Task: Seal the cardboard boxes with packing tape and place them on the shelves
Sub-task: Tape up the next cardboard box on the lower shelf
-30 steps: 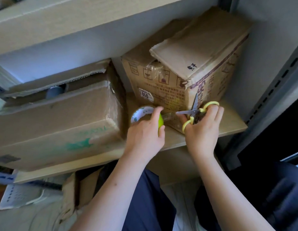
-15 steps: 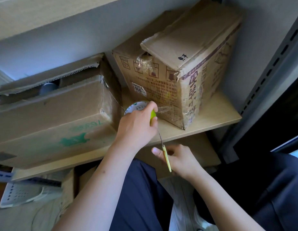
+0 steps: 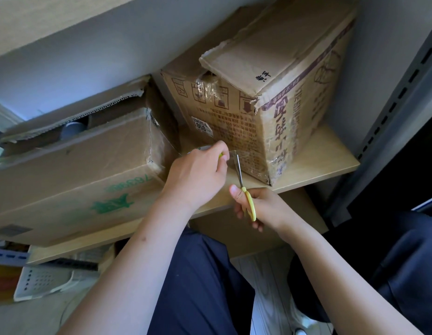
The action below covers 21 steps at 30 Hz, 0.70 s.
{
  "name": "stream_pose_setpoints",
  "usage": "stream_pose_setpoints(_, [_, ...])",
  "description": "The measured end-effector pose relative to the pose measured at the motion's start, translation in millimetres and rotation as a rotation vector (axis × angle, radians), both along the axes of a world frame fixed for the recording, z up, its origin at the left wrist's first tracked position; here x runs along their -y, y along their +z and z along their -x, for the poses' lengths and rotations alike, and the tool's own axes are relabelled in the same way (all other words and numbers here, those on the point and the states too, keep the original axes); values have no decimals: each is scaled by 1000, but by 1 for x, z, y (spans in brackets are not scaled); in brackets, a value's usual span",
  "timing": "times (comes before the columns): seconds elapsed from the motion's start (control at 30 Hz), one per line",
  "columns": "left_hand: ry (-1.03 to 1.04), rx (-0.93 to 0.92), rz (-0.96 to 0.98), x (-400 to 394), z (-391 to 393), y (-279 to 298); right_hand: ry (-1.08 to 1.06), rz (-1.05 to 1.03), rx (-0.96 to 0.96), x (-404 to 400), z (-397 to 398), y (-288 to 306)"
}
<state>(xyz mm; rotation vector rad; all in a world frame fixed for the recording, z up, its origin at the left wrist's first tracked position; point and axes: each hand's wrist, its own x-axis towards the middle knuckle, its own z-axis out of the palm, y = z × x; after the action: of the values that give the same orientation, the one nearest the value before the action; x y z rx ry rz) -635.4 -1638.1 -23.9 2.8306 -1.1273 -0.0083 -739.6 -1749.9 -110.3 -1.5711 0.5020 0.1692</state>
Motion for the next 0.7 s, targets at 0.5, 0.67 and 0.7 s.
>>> stream_pose_setpoints(0.5, [137,-124,-44,2,0,-2,-142,230,93,-8,-4,-12])
stream_pose_setpoints(0.67, [178,-114,-34,6,5,-3,-160,237,128,-13,-4,-12])
stream_pose_setpoints(0.7, [181,-118,-29,7,5,-3,-166,236,131,-13,-4,-12])
